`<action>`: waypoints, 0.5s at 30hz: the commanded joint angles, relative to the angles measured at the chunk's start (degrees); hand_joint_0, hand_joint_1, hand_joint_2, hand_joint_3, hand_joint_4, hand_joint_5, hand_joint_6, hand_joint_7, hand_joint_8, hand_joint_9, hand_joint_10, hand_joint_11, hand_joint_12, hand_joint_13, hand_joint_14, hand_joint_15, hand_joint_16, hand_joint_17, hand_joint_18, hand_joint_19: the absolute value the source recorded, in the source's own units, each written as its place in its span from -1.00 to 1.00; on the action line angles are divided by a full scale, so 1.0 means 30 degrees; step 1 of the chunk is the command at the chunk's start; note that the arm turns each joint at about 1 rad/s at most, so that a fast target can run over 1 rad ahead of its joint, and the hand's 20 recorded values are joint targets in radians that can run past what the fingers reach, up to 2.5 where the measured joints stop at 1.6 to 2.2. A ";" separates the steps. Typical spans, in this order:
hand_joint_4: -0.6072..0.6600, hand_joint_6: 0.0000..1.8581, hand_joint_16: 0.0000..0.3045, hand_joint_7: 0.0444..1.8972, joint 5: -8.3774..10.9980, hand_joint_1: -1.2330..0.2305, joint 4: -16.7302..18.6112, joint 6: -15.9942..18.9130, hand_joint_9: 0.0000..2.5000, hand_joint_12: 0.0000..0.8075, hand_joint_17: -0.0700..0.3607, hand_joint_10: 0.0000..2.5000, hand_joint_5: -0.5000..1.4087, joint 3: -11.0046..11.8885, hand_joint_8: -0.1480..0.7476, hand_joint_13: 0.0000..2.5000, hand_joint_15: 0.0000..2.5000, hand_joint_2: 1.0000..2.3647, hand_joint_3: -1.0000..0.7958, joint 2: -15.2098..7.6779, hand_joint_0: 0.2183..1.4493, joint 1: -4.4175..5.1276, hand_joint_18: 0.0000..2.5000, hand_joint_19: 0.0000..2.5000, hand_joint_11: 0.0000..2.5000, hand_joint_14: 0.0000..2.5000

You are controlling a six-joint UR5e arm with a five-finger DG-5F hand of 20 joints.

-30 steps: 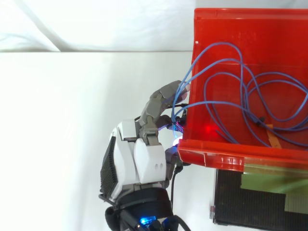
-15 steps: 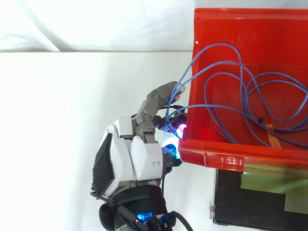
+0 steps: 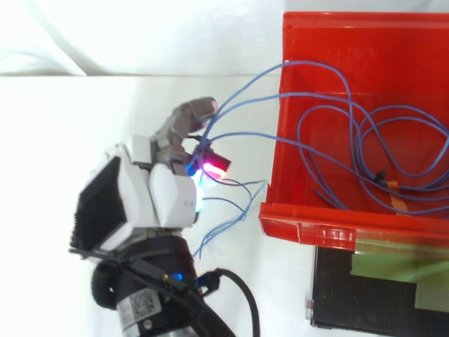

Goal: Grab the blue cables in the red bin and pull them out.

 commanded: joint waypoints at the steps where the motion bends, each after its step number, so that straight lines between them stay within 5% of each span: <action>1: 0.28 -0.49 -0.72 -0.36 0.0036 -0.40 0.0032 0.2787 -0.34 -0.16 -0.23 -0.99 0.56 0.0631 -0.04 -0.38 -0.60 -1.00 -1.00 -0.0001 0.17 0.0343 -0.54 -0.51 -0.57 -0.98; 8: 0.28 -0.49 -0.72 -0.36 0.0739 -0.40 0.0002 0.6362 -0.34 -0.16 -0.23 -0.98 0.56 0.1568 -0.04 -0.38 -0.59 -1.00 -1.00 0.0028 0.17 0.1046 -0.53 -0.51 -0.56 -0.98; 10: 0.28 -0.49 -0.72 -0.36 0.0827 -0.40 0.0002 0.6596 -0.34 -0.16 -0.24 -0.99 0.56 0.1568 -0.04 -0.38 -0.60 -1.00 -1.00 0.0028 0.17 0.1076 -0.53 -0.51 -0.56 -0.98; 15: 0.28 -0.49 -0.72 -0.37 0.1999 -0.40 0.0002 1.0082 -0.34 -0.16 -0.24 -0.99 0.56 0.1568 -0.04 -0.38 -0.60 -1.00 -1.00 0.0028 0.17 0.1574 -0.53 -0.51 -0.56 -0.98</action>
